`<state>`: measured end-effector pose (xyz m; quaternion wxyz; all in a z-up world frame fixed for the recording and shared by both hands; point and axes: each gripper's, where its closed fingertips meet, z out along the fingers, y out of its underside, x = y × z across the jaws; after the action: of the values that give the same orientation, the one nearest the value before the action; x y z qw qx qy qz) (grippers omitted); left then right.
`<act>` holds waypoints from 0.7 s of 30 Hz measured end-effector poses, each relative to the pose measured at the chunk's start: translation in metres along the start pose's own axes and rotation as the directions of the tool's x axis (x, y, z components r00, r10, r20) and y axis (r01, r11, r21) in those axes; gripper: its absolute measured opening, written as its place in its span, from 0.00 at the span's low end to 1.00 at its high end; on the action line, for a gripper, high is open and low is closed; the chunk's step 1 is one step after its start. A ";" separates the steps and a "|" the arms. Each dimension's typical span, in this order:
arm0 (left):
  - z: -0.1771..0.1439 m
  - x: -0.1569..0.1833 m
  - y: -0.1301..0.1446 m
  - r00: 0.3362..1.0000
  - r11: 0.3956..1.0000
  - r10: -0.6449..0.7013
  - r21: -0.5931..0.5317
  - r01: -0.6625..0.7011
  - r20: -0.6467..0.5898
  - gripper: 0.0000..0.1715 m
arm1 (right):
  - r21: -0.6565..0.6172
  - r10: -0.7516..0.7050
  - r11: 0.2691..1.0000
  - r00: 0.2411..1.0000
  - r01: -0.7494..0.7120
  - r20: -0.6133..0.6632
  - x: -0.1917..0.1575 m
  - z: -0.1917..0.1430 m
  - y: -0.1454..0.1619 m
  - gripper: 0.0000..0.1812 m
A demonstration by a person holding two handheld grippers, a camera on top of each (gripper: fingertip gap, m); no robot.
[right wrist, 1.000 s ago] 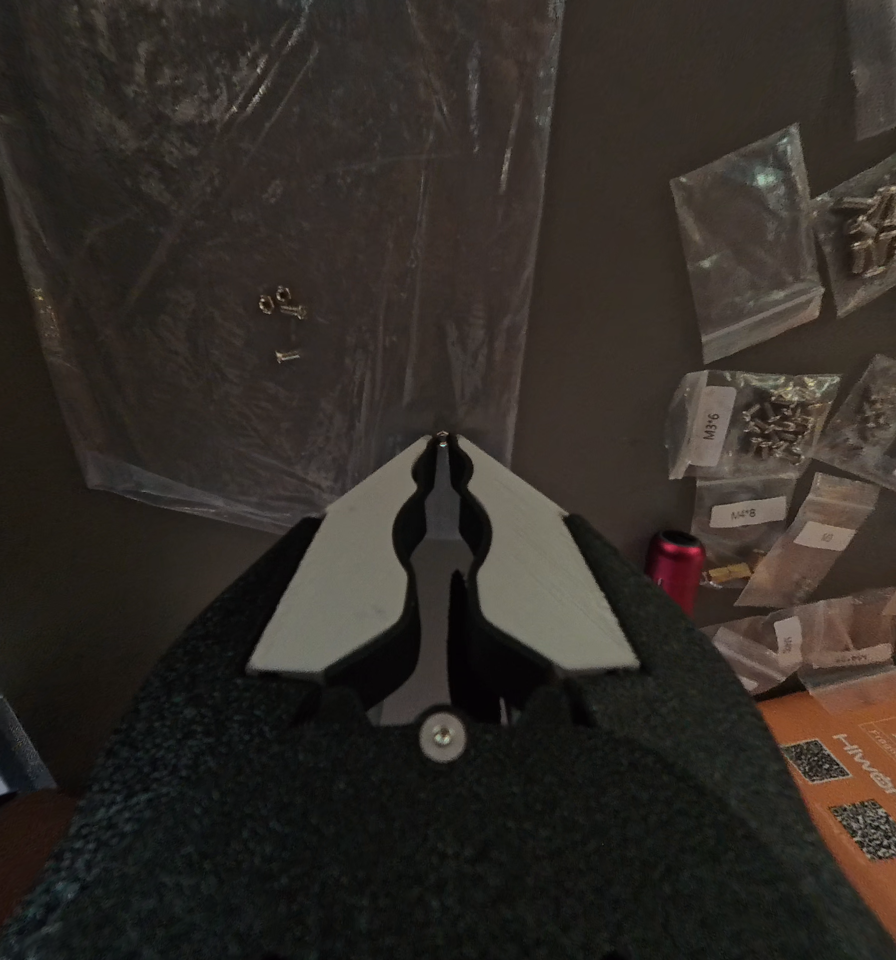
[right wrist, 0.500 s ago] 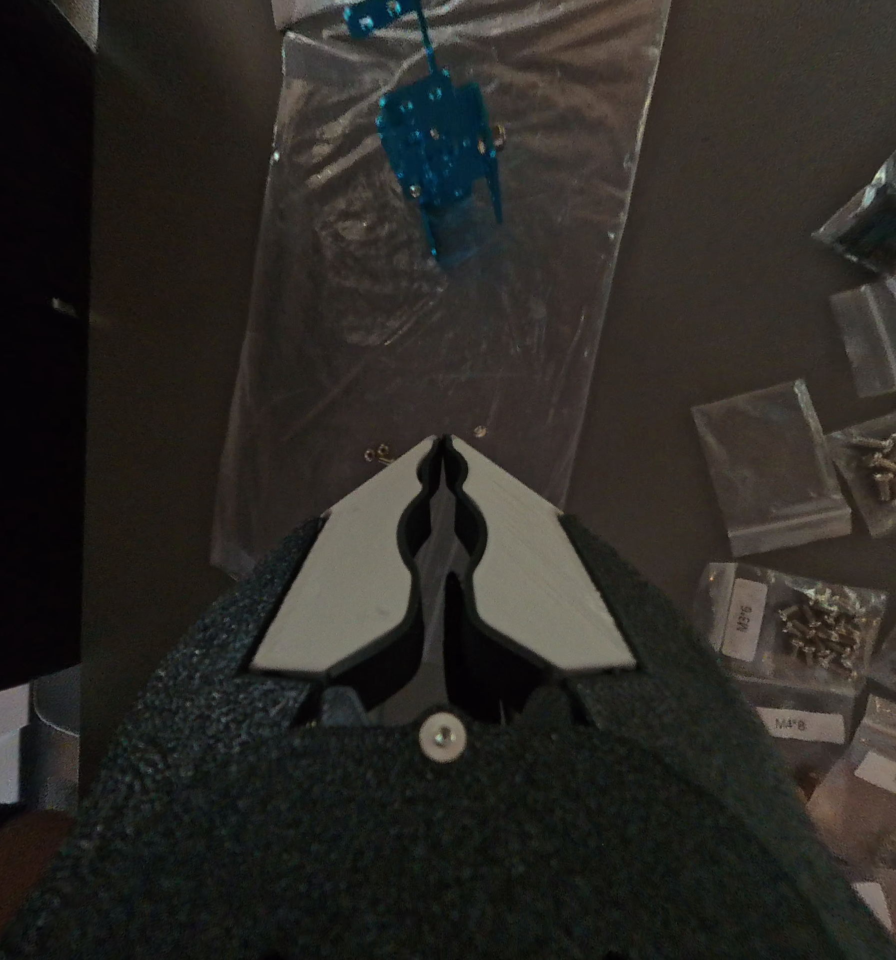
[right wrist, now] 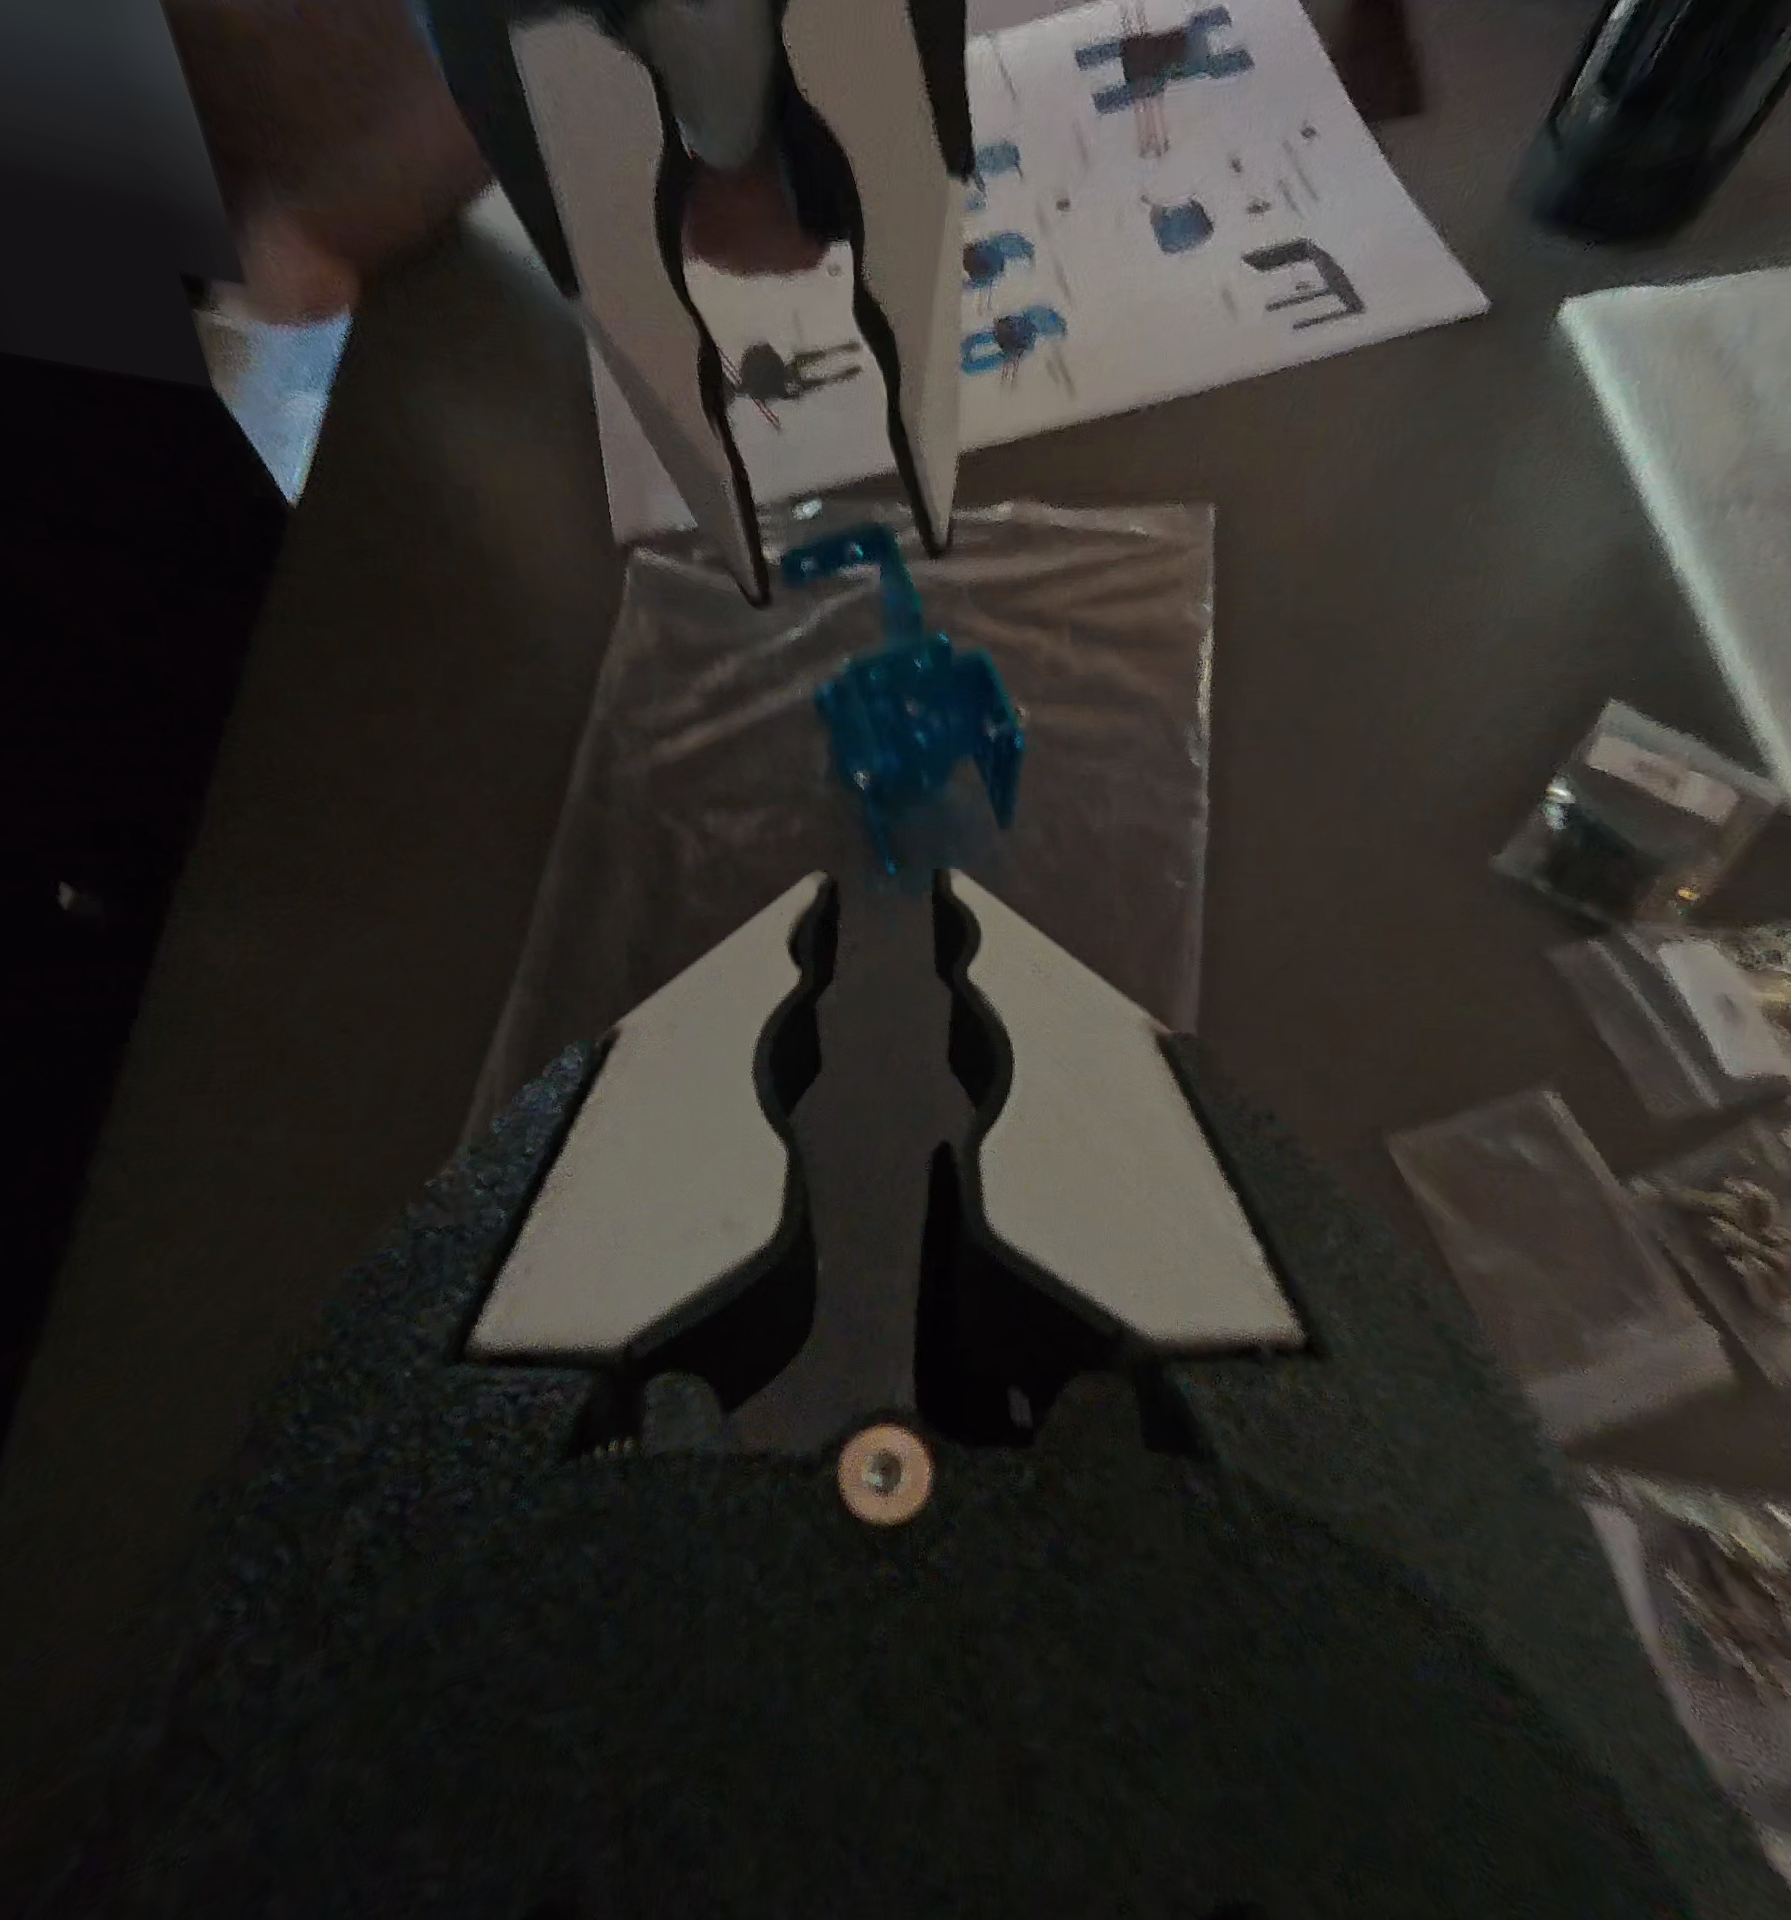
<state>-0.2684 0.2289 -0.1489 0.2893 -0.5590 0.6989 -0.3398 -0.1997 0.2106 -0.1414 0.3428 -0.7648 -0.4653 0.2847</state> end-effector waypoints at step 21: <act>0.018 -0.008 -0.012 0.999 0.996 -0.018 0.088 0.014 0.046 0.01 | -0.031 0.024 0.999 0.999 -0.023 0.026 -0.004 0.024 0.007 0.00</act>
<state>-0.2455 0.2327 -0.1497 0.3271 -0.5590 0.6719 -0.3592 -0.2156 0.2112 -0.1615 0.3215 -0.7716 -0.4649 0.2918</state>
